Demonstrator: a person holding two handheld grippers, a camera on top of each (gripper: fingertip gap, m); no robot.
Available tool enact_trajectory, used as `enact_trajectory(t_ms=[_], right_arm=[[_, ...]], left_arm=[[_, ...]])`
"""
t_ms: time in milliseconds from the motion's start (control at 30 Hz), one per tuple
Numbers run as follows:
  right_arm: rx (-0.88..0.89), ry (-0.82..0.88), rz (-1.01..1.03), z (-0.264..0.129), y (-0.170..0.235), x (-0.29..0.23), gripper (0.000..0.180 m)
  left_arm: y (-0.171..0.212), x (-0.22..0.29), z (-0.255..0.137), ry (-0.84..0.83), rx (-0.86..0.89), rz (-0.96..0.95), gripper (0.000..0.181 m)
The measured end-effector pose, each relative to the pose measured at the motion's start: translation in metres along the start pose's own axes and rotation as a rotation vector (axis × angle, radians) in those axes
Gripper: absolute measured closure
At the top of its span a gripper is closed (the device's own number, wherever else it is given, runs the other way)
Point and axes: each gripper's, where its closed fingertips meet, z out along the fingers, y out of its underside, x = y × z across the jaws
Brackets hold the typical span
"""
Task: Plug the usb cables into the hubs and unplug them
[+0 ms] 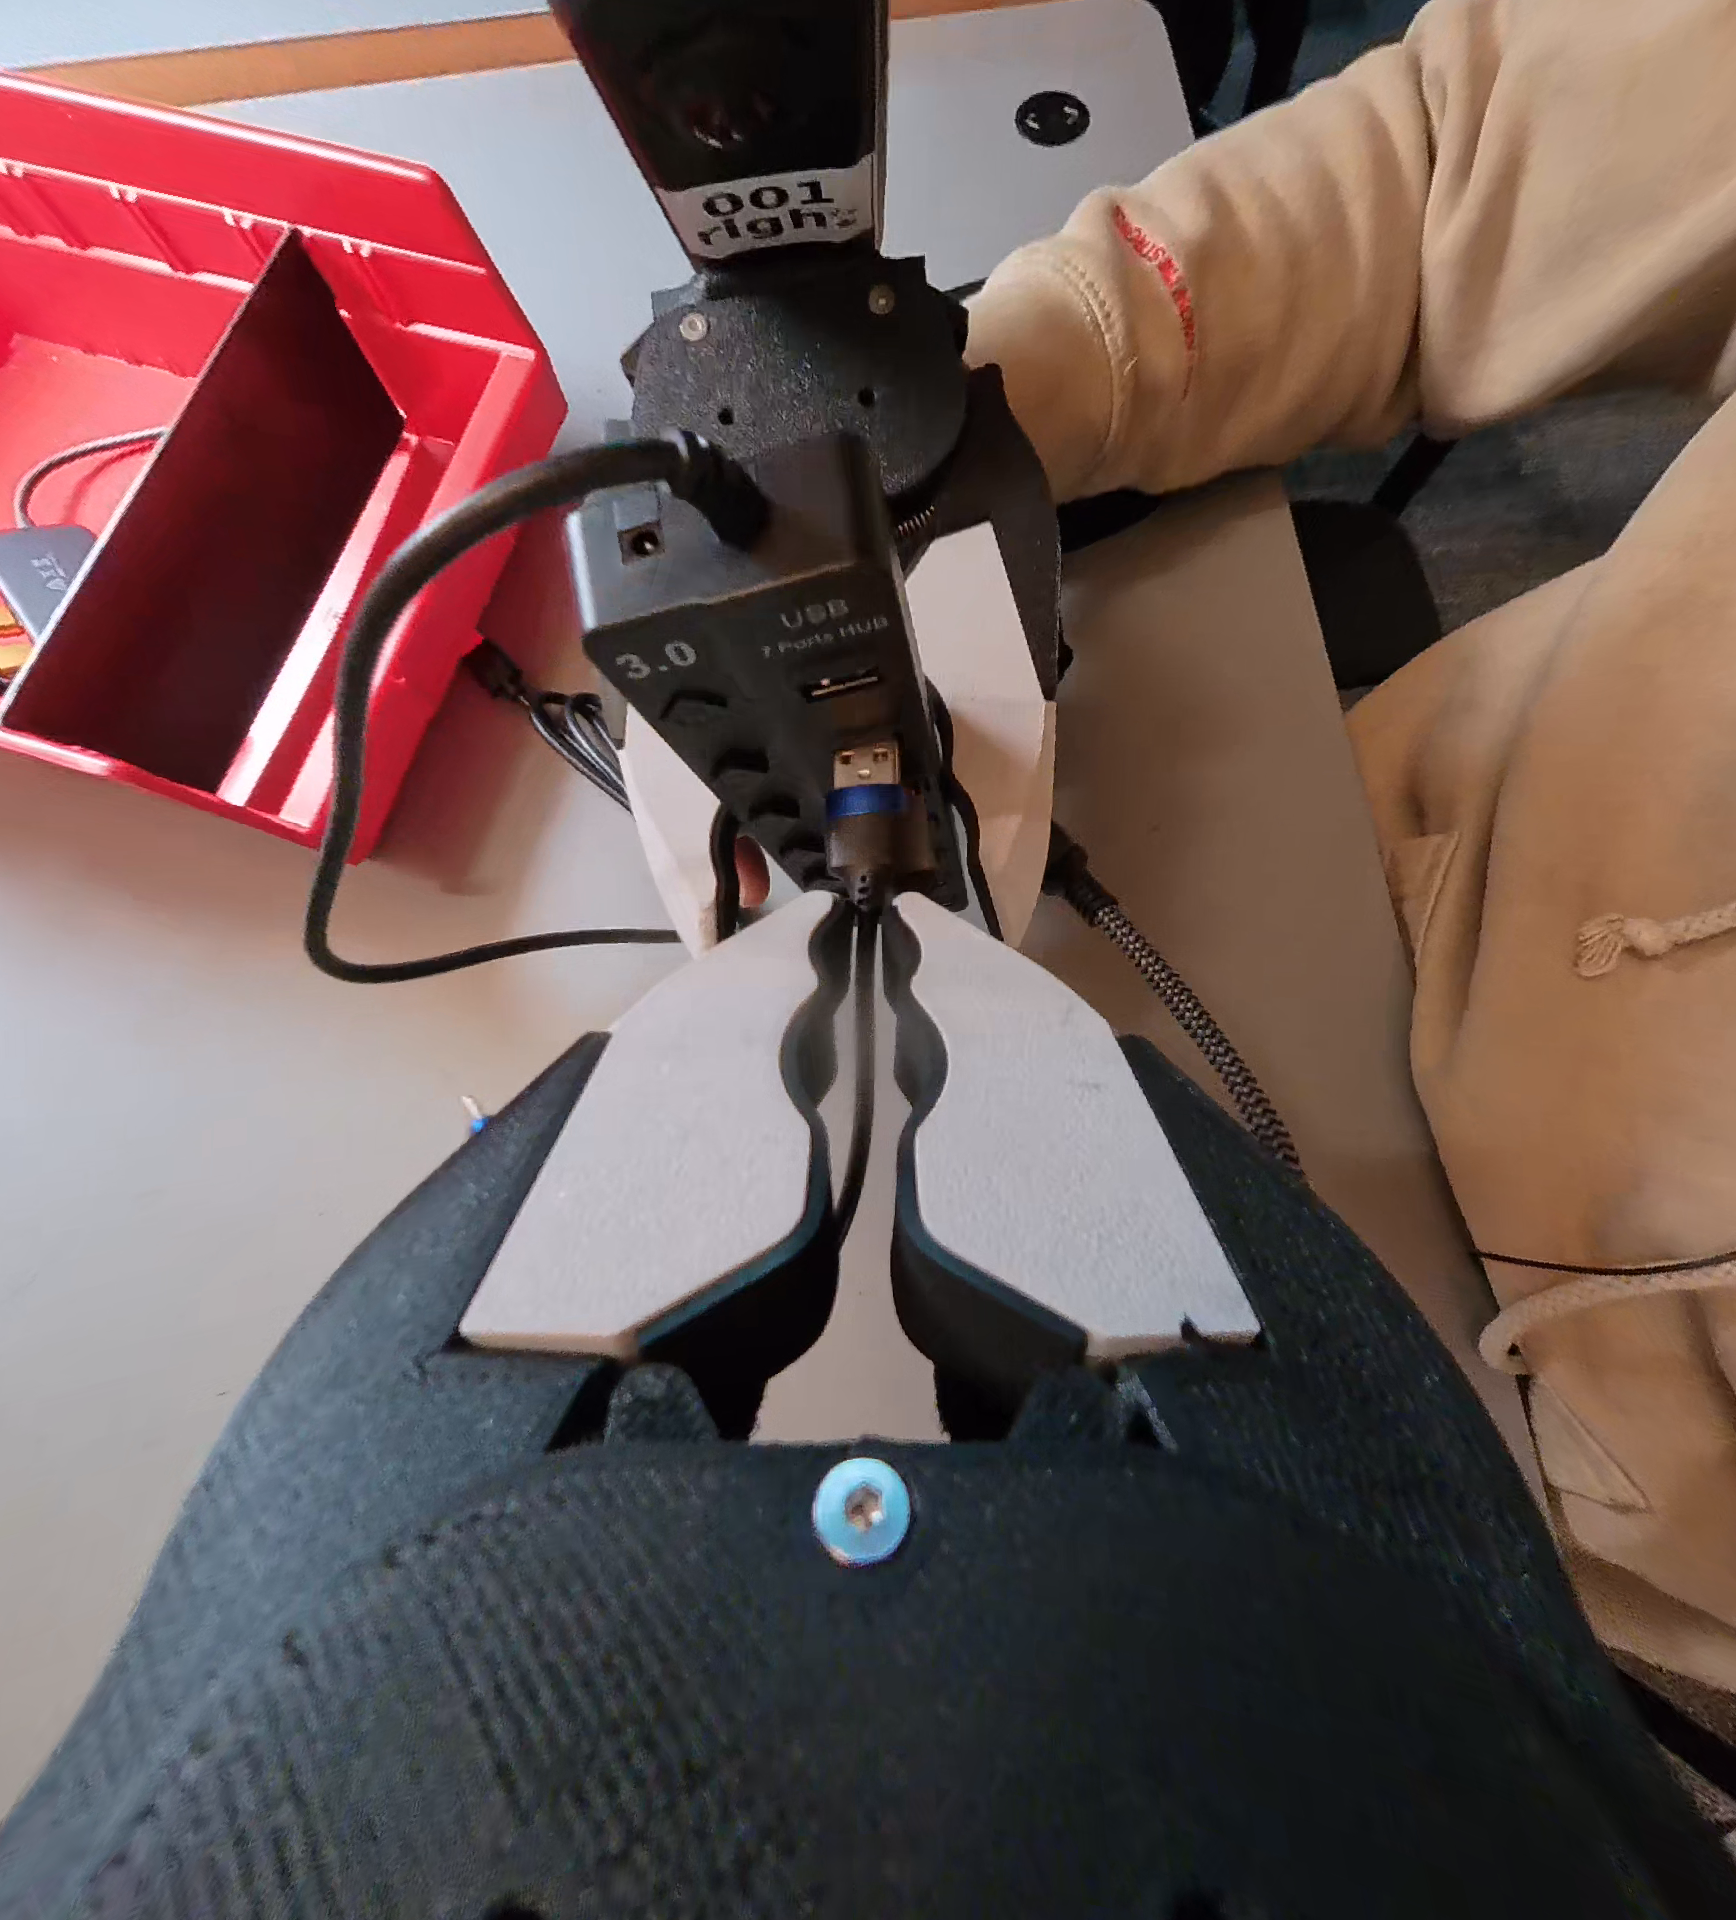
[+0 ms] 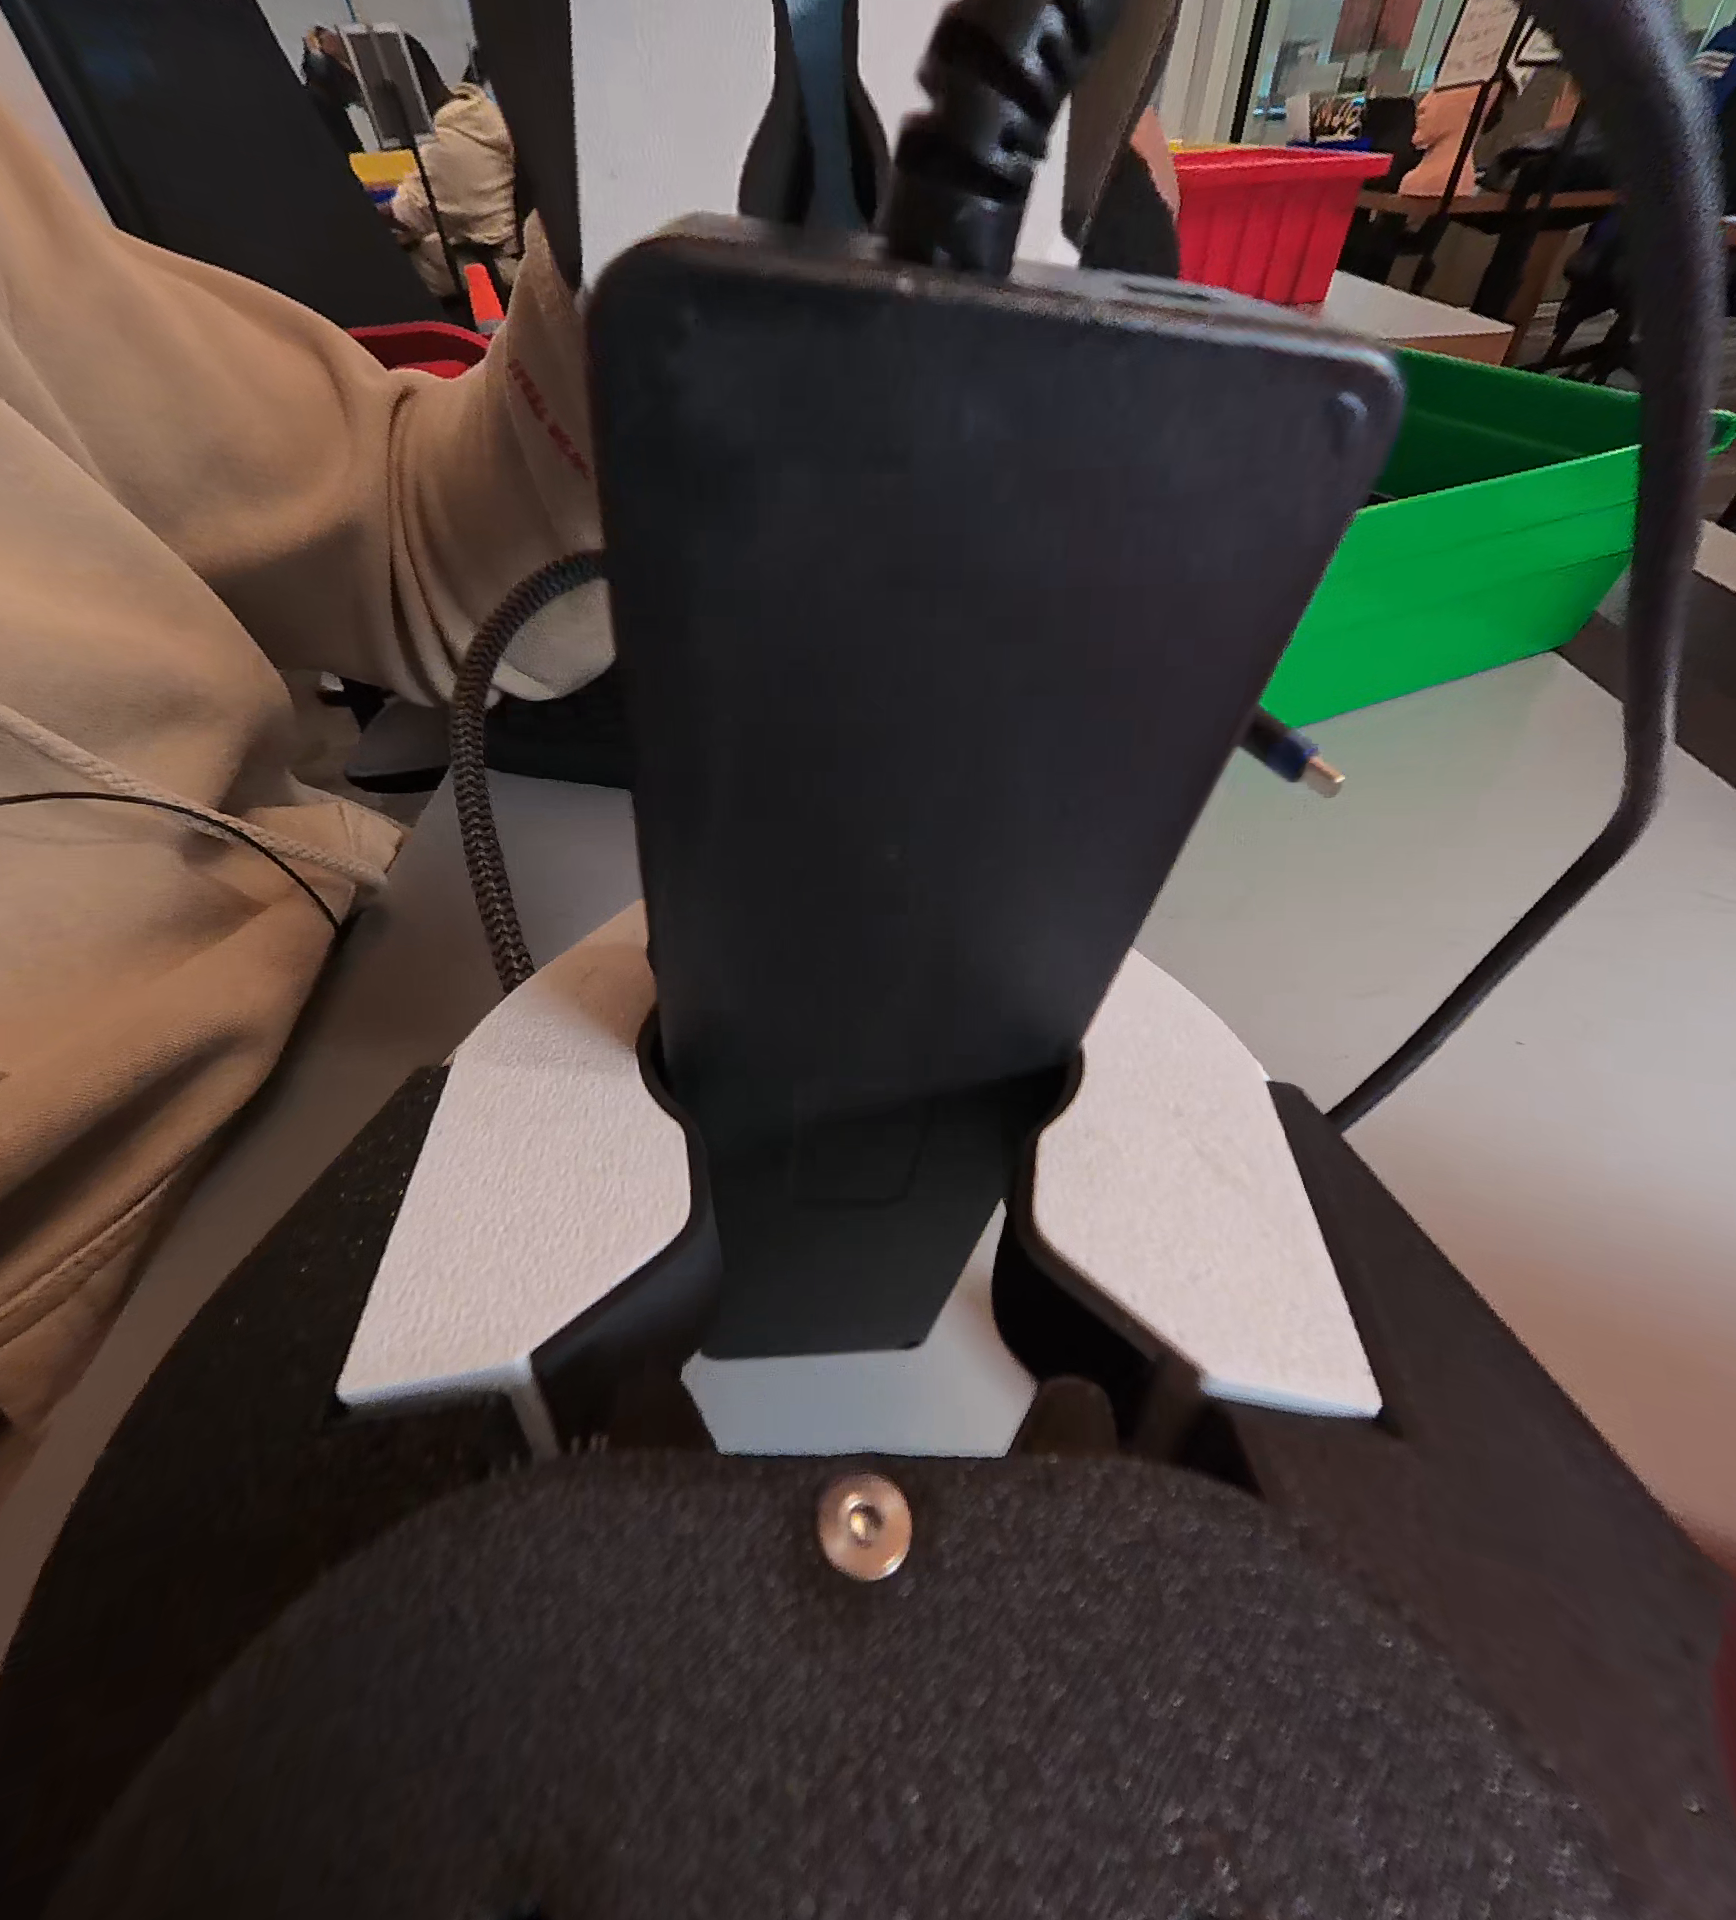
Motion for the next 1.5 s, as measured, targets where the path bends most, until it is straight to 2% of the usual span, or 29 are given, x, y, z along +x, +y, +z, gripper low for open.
enact_trajectory(t_ms=[333,500,633,767,867,1167,1500], right_arm=[[0.003,0.003,0.043,0.003,-0.001,0.001,0.115],[0.070,-0.001,0.058,-0.004,-0.013,0.001,0.116],[0.101,0.005,0.040,-0.009,-0.023,-0.001,0.116],[0.078,-0.012,0.040,-0.007,-0.017,-0.002,0.116],[0.115,-0.015,0.057,-0.009,-0.023,-0.002,0.116],[0.060,-0.007,0.044,-0.005,-0.015,-0.001,0.116],[0.056,-0.039,0.059,-0.004,-0.009,-0.003,0.116]], left_arm=[[-0.001,0.004,0.001,0.067,0.037,-0.054,0.175],[0.003,0.002,0.006,0.065,0.017,-0.060,0.175],[-0.008,0.005,0.003,0.075,0.072,-0.062,0.175],[-0.003,0.008,0.009,0.074,0.044,-0.039,0.175],[-0.010,0.006,0.005,0.081,0.095,-0.061,0.176],[-0.008,0.008,0.009,0.155,0.119,-0.133,0.175],[-0.007,0.008,0.016,0.161,0.135,-0.149,0.175]])
